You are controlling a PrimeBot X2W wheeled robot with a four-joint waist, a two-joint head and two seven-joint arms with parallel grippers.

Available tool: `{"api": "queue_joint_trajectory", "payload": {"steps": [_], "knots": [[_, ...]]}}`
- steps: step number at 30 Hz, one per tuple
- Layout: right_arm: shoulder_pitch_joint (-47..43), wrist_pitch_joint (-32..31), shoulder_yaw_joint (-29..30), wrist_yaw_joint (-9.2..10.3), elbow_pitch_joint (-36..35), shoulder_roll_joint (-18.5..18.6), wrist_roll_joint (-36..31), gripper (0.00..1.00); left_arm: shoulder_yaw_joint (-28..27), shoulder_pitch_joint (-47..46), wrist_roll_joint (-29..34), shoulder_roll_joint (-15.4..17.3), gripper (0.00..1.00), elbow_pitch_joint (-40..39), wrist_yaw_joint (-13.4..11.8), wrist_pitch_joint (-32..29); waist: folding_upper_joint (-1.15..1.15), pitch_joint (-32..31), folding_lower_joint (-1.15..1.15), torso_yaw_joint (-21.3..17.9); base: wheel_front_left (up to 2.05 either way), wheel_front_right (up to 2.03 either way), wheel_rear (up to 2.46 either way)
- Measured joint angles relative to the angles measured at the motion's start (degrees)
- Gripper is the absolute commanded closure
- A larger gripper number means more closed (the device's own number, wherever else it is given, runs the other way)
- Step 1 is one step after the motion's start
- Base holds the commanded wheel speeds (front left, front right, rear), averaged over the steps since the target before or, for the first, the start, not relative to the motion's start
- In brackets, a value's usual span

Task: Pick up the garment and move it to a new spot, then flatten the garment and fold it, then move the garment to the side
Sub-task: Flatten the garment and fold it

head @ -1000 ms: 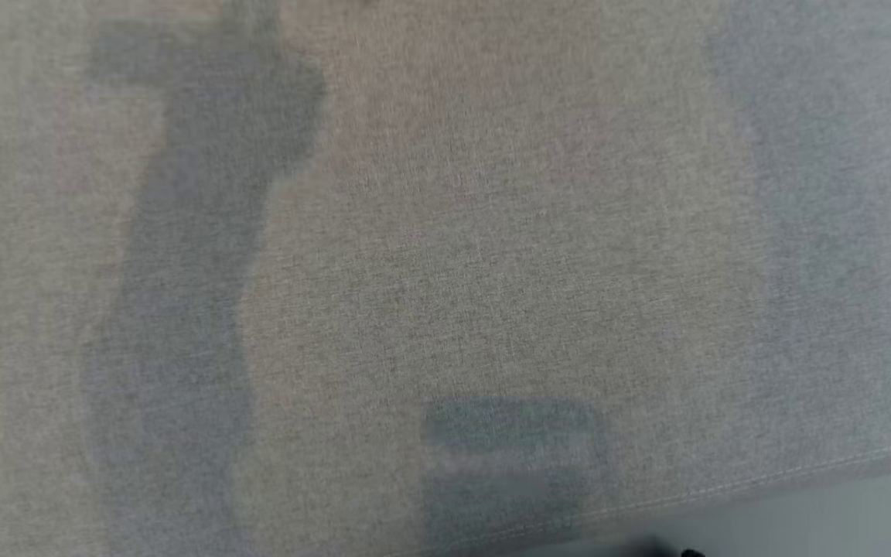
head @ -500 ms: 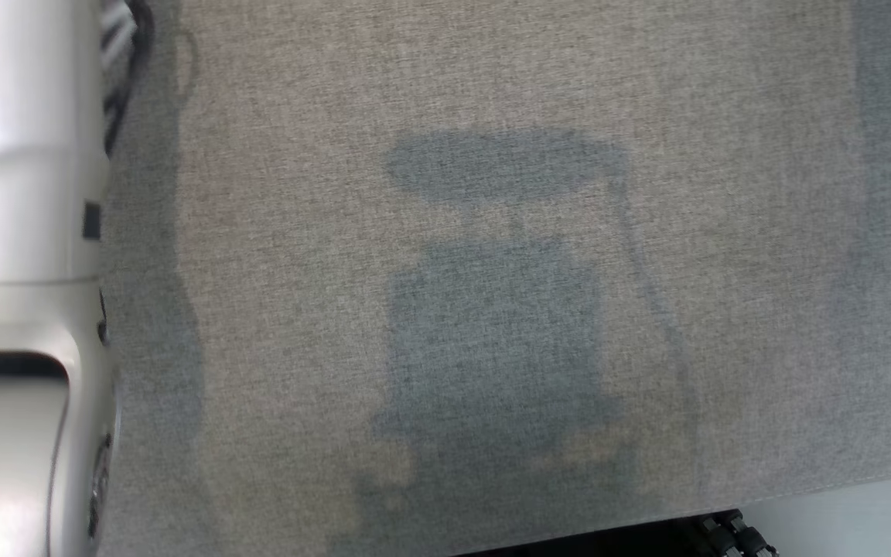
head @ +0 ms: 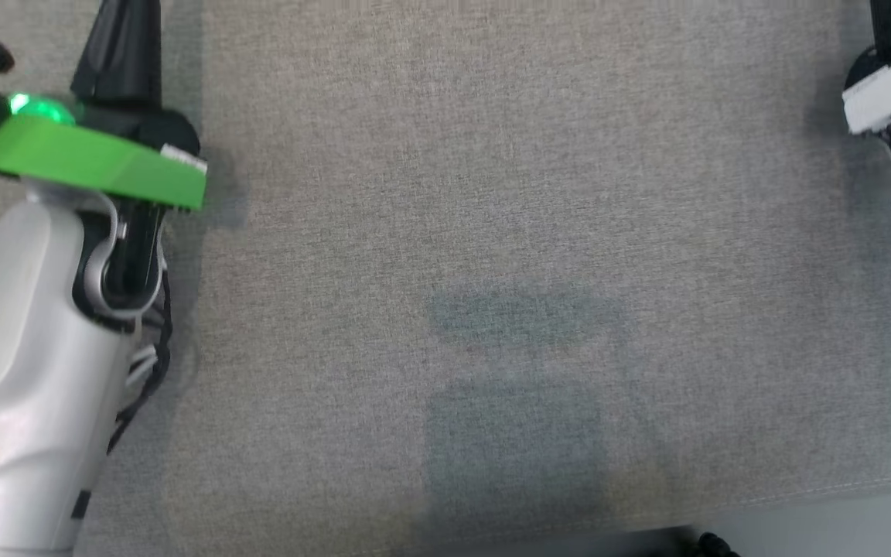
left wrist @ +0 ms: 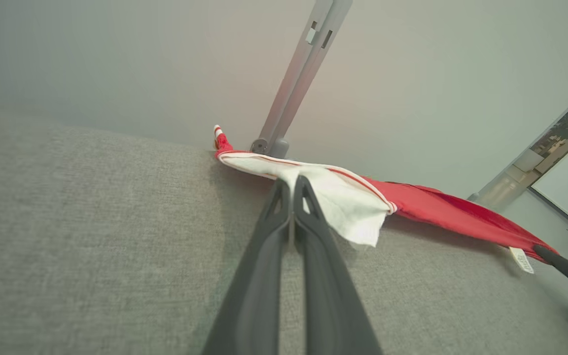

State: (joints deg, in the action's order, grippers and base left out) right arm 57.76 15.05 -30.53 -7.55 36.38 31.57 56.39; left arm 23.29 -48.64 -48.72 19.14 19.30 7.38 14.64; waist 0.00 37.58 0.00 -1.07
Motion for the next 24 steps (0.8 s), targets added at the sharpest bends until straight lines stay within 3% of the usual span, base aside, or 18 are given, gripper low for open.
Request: {"api": "queue_joint_trajectory", "payload": {"steps": [4,11,24], "knots": [[-5.98,0.01,0.71,0.00,-4.20,2.70,2.56,1.00,-0.69,8.92,-1.82,1.85,1.00,-4.10,-0.36,0.00,0.00,-4.15,0.00,-0.33,0.00,0.00,0.00],[-17.89,0.01,5.24,-0.01,-9.04,5.02,-0.14,1.00,-2.01,24.58,-5.66,3.96,1.00,-13.78,-3.33,-0.45,0.00,-11.15,0.00,-0.88,0.00,0.00,0.00],[-41.61,0.01,17.46,-0.02,-16.83,4.02,-6.44,1.00,0.86,44.70,-8.18,4.04,1.00,-25.80,-8.99,-1.22,0.00,-21.25,0.00,-0.55,0.00,0.00,0.00]]}}
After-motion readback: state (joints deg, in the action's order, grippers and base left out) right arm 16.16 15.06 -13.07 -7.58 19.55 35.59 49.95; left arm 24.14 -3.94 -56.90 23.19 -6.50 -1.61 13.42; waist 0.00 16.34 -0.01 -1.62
